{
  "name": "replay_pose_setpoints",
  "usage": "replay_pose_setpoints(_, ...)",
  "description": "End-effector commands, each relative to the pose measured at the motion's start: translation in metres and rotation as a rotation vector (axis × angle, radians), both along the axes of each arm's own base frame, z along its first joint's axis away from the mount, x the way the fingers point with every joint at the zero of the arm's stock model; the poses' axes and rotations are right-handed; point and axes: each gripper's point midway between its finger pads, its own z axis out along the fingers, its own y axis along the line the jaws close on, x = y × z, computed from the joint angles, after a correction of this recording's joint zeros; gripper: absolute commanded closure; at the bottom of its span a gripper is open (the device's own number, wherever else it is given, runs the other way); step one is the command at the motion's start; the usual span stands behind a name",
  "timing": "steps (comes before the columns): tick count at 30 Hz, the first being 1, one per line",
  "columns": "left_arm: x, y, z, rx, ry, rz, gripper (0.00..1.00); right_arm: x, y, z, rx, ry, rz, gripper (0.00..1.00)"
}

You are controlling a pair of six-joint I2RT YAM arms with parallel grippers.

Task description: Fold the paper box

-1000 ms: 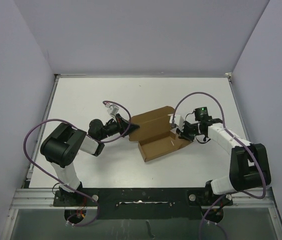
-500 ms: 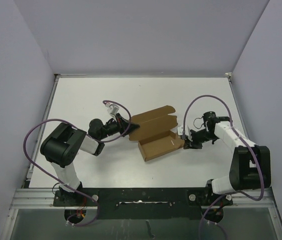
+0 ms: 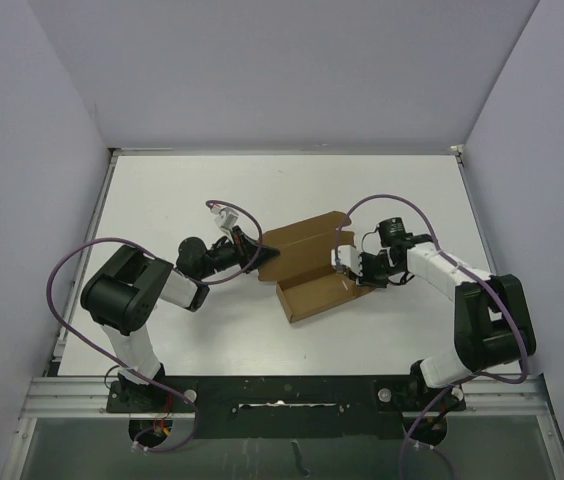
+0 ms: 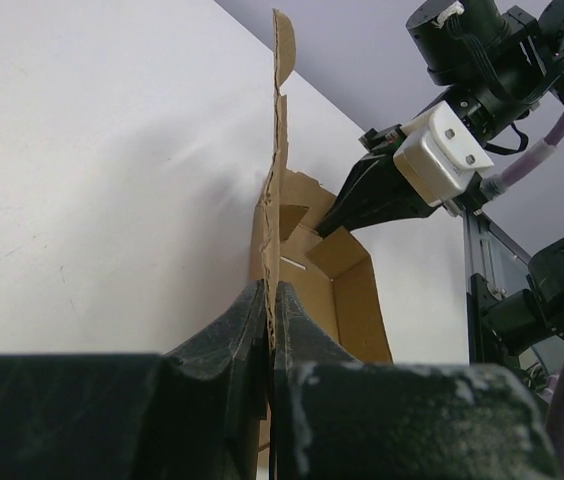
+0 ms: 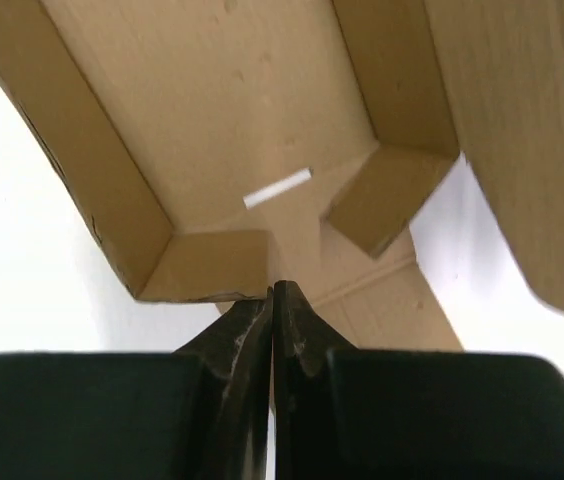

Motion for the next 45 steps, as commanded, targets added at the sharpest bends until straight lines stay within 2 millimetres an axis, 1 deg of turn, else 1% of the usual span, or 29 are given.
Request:
replay_pose_setpoints(1, 0.004, -0.006, 0.025, -0.048, -0.089, -0.022, 1.00, -0.001, 0.027, 0.012, 0.063, -0.042, 0.070, 1.00)
replay_pose_setpoints(4, 0.005, -0.006, 0.026, -0.049, -0.089, -0.019, 1.00, -0.021, 0.044, 0.021, 0.154, 0.013, 0.155, 1.00)
replay_pose_setpoints(5, 0.005, -0.006, 0.026, -0.047, -0.089, -0.018, 1.00, -0.021, 0.045, 0.023, 0.161, 0.017, 0.152, 1.00)
replay_pose_setpoints(7, 0.005, -0.005, 0.025, -0.041, -0.088, -0.017, 1.00, -0.014, 0.040, 0.026, 0.152, 0.001, 0.115, 1.00)
replay_pose_setpoints(10, 0.006, -0.003, 0.025, -0.038, -0.089, -0.015, 1.00, -0.003, 0.024, 0.034, 0.153, -0.011, 0.034, 1.00)
replay_pose_setpoints(11, 0.006, -0.002, 0.025, -0.037, -0.089, -0.014, 1.00, 0.000, 0.019, 0.039, 0.166, -0.018, 0.011, 0.98)
replay_pose_setpoints(15, 0.005, -0.001, 0.032, -0.034, -0.107, -0.020, 1.00, 0.004, 0.008, 0.061, 0.244, -0.058, -0.054, 0.83)
replay_pose_setpoints(18, 0.005, -0.001, 0.037, -0.028, -0.123, -0.024, 1.00, 0.013, 0.001, 0.072, 0.279, -0.079, -0.134, 0.72)
replay_pose_setpoints(21, 0.004, -0.001, 0.042, -0.027, -0.139, -0.031, 1.00, 0.030, -0.012, 0.080, 0.344, -0.034, -0.330, 0.53)
replay_pose_setpoints(23, 0.004, -0.001, 0.044, -0.029, -0.142, -0.032, 1.00, 0.040, -0.022, 0.086, 0.417, 0.029, -0.456, 0.44)
replay_pose_setpoints(26, 0.003, -0.001, 0.046, -0.032, -0.147, -0.033, 1.00, 0.048, -0.039, 0.083, 0.475, 0.143, -0.600, 0.40)
replay_pose_setpoints(27, 0.002, -0.001, 0.046, -0.033, -0.149, -0.033, 1.00, 0.050, -0.045, 0.076, 0.477, 0.188, -0.642, 0.39)
replay_pose_setpoints(28, 0.002, -0.001, 0.047, -0.034, -0.149, -0.034, 1.00, 0.051, -0.051, 0.073, 0.477, 0.211, -0.674, 0.39)
replay_pose_setpoints(31, 0.002, -0.001, 0.048, -0.036, -0.152, -0.032, 1.00, 0.049, -0.054, 0.058, 0.457, 0.300, -0.720, 0.39)
replay_pose_setpoints(36, 0.001, -0.001, 0.050, -0.040, -0.153, -0.030, 1.00, 0.046, -0.052, 0.037, 0.421, 0.442, -0.766, 0.41)
replay_pose_setpoints(38, 0.001, -0.001, 0.050, -0.041, -0.156, -0.029, 1.00, 0.045, -0.049, 0.030, 0.422, 0.496, -0.769, 0.44)
replay_pose_setpoints(40, 0.001, -0.002, 0.052, -0.043, -0.160, -0.029, 1.00, 0.043, -0.044, 0.026, 0.421, 0.535, -0.758, 0.50)
replay_pose_setpoints(42, 0.002, -0.002, 0.053, -0.045, -0.161, -0.029, 1.00, 0.043, -0.039, 0.026, 0.423, 0.554, -0.743, 0.57)
replay_pose_setpoints(45, 0.002, -0.003, 0.055, -0.048, -0.167, -0.028, 1.00, 0.042, -0.033, 0.030, 0.442, 0.572, -0.730, 0.73)
